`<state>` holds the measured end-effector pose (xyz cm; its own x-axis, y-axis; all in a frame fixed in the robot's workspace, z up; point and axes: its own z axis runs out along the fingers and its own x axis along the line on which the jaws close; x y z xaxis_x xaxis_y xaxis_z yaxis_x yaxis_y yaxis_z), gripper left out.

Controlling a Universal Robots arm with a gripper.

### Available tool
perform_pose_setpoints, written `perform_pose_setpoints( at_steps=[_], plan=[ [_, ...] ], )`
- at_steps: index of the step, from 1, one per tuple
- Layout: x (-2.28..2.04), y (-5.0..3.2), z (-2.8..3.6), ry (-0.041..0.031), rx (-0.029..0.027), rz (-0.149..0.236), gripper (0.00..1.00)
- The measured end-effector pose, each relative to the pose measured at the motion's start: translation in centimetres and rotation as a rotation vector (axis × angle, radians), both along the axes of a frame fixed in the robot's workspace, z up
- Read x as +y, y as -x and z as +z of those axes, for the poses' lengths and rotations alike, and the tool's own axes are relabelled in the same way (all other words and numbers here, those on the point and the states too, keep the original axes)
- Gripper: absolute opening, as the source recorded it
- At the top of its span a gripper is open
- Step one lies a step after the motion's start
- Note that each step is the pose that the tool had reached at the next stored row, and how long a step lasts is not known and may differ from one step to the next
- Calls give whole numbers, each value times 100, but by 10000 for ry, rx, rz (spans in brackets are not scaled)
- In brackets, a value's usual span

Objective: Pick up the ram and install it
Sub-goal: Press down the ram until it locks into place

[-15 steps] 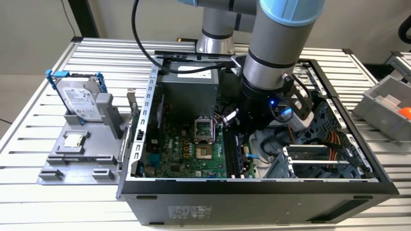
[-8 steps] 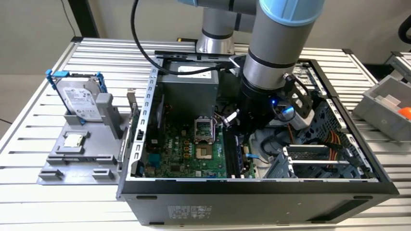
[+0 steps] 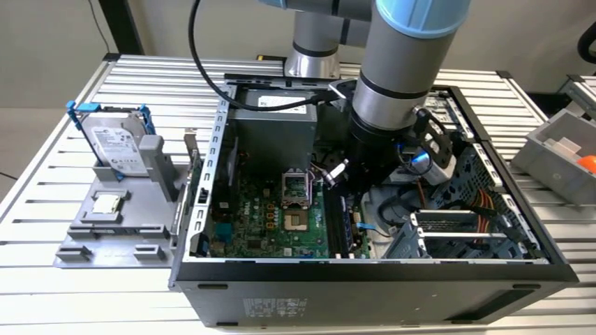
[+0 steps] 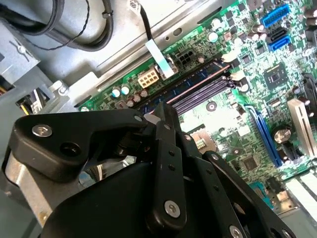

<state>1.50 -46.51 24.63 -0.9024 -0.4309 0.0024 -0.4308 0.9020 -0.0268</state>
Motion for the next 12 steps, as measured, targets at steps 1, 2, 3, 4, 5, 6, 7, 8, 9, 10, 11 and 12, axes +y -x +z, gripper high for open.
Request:
perform_pose_setpoints(
  at_steps=[1, 2, 3, 4, 5, 6, 7, 8, 9, 10, 11, 12],
  plan=[
    [1, 0, 0, -13, 0, 122, 0],
    [4, 0, 0, -48, 0, 449, 0],
    [7, 0, 0, -78, 0, 805, 0],
    [7, 0, 0, -86, 0, 926, 0],
    [8, 0, 0, -94, 0, 1041, 0],
    [9, 0, 0, -101, 1, 1159, 0],
    [9, 0, 0, -109, 1, 1266, 0],
    [10, 0, 0, -115, 1, 1375, 0],
    [11, 0, 0, -117, 2, 1473, 0],
    [11, 0, 1, -117, 3, 1572, 0],
    [12, 0, 1, -120, 3, 1670, 0],
    [12, 0, 0, -123, 4, 1780, 0]
  ],
)
